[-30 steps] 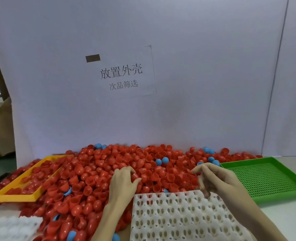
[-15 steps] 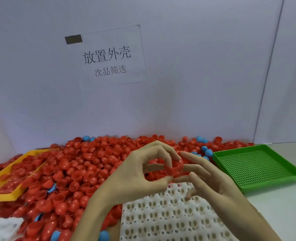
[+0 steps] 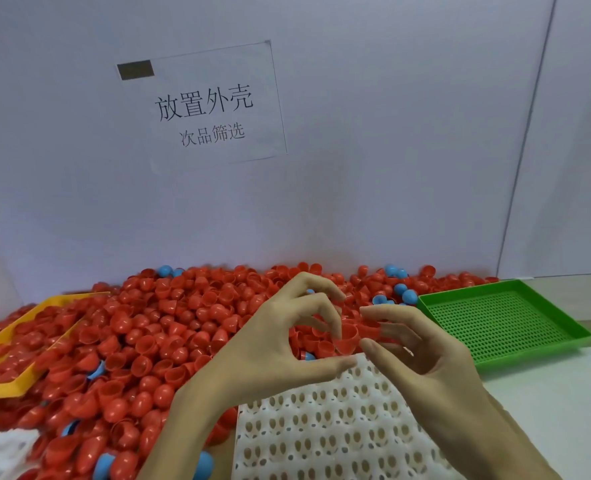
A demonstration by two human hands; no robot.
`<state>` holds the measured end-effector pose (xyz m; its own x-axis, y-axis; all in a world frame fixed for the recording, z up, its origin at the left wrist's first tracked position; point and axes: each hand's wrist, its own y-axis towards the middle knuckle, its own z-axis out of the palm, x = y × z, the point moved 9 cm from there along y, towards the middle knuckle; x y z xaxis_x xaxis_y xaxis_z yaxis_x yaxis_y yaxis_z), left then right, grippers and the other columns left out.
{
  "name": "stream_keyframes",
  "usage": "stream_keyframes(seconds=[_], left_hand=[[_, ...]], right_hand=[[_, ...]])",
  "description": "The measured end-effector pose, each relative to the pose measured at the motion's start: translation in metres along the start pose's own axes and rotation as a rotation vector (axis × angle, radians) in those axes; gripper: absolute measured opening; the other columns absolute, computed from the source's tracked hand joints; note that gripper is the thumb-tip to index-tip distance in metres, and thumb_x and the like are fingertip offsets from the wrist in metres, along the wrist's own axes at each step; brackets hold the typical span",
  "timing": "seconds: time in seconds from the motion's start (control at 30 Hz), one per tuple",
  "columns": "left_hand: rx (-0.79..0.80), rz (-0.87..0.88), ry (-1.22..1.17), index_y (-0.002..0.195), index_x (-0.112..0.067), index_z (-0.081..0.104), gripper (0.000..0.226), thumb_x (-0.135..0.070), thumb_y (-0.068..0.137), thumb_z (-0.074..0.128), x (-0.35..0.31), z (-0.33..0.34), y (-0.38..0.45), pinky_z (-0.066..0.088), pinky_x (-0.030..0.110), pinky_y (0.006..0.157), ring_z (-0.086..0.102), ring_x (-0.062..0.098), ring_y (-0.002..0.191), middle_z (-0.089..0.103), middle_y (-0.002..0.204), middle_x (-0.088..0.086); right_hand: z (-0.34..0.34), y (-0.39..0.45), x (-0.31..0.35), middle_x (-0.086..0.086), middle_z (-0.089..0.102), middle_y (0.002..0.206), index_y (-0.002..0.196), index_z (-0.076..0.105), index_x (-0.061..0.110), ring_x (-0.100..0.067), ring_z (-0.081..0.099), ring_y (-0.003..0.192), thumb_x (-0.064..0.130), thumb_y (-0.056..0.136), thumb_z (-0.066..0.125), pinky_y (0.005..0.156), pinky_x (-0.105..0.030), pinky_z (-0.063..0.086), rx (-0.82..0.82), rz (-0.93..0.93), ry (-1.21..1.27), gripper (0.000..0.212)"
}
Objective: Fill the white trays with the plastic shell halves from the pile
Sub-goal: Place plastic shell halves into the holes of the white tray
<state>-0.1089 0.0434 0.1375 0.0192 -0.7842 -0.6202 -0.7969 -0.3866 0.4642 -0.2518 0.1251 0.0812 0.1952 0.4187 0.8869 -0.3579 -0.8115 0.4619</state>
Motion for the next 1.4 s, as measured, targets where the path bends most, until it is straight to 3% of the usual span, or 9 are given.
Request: stream_keyframes(seconds=[0.17,0.3,0.4,0.7,0.97,1.07,1.23,1.3,1.4], left_hand=[[-0.02,-0.06,-0.062,0.102,-0.032,0.068,0.025,-0.035,0.086,0.086,0.003,-0.005,-0.002,0.059,0.024,0.092,0.074,0.014,0.102,0.074,0.108,-0.01],[-0.045,-0.069,-0.07,0.124,-0.035,0.055,0.048,-0.025,0.088,0.085,0.002,-0.009,-0.003,0.058,0.024,0.094,0.075,0.013,0.103,0.072,0.115,-0.013],[-0.062,-0.062,-0.064,0.127,-0.036,0.054,0.051,-0.023,0.089,0.084,0.001,-0.013,-0.003,0.056,0.021,0.096,0.073,0.011,0.109,0.07,0.12,-0.015],[-0.045,-0.067,-0.07,0.122,-0.035,0.06,0.04,-0.021,0.091,0.082,0.004,-0.013,-0.004,0.055,0.021,0.1,0.071,0.008,0.114,0.071,0.122,-0.014],[-0.013,-0.087,-0.039,0.115,-0.036,0.056,0.045,-0.037,0.084,0.088,0.006,-0.012,-0.006,0.06,0.031,0.093,0.075,0.013,0.099,0.072,0.111,-0.011],[0.01,-0.09,-0.005,0.111,-0.036,0.057,0.032,-0.038,0.09,0.082,0.007,-0.01,-0.006,0.059,0.028,0.093,0.074,0.011,0.099,0.072,0.11,-0.011],[-0.052,-0.099,0.187,0.101,-0.035,0.068,0.003,-0.036,0.099,0.071,0.022,-0.012,-0.02,0.056,0.021,0.089,0.069,0.005,0.101,0.07,0.105,-0.018],[-0.122,-0.153,0.281,0.092,-0.036,0.066,0.011,-0.045,0.096,0.071,0.04,-0.021,-0.036,0.055,0.02,0.081,0.067,0.008,0.092,0.067,0.096,-0.018],[-0.284,-0.296,0.395,0.076,-0.034,0.061,0.027,-0.054,0.087,0.076,0.077,-0.035,-0.071,0.049,0.019,0.069,0.061,0.01,0.078,0.061,0.076,-0.014]], right_hand=[[0.005,-0.003,0.014,-0.005,0.07,0.113,0.121,0.072,0.029,-0.024,0.07,0.111,0.021,0.081,0.081,0.091,-0.023,0.056,-0.031,-0.116,0.015,0.042],[0.004,-0.003,0.02,-0.009,0.067,0.116,0.121,0.07,0.025,-0.027,0.068,0.111,0.012,0.079,0.08,0.094,-0.031,0.056,-0.055,-0.145,0.015,0.044],[0.006,-0.004,0.018,-0.007,0.07,0.12,0.126,0.07,0.017,-0.025,0.069,0.112,0.015,0.081,0.08,0.093,-0.025,0.055,-0.027,-0.122,0.037,0.046],[0.011,-0.006,0.02,-0.009,0.073,0.109,0.116,0.073,0.027,-0.029,0.072,0.102,0.015,0.082,0.079,0.089,-0.025,0.057,-0.037,-0.149,0.052,0.037],[0.01,-0.007,0.022,-0.007,0.075,0.118,0.117,0.066,0.028,-0.025,0.072,0.113,0.016,0.085,0.078,0.092,-0.028,0.058,-0.059,-0.209,0.055,0.036],[0.009,-0.008,0.015,-0.003,0.076,0.112,0.118,0.067,0.027,-0.021,0.072,0.108,0.023,0.085,0.078,0.088,-0.025,0.058,-0.083,-0.177,-0.016,0.036],[0.016,-0.01,0.008,0.006,0.076,0.107,0.118,0.065,0.038,-0.015,0.074,0.099,0.035,0.087,0.075,0.08,-0.02,0.058,-0.059,-0.159,-0.178,0.033],[0.019,-0.009,0.001,0.01,0.075,0.113,0.128,0.06,0.042,-0.012,0.073,0.104,0.032,0.091,0.071,0.083,-0.02,0.058,-0.022,-0.133,-0.222,0.04],[0.016,-0.008,-0.017,0.013,0.074,0.112,0.129,0.059,0.039,-0.009,0.072,0.107,0.02,0.096,0.069,0.085,-0.031,0.061,-0.012,-0.033,-0.247,0.039]])
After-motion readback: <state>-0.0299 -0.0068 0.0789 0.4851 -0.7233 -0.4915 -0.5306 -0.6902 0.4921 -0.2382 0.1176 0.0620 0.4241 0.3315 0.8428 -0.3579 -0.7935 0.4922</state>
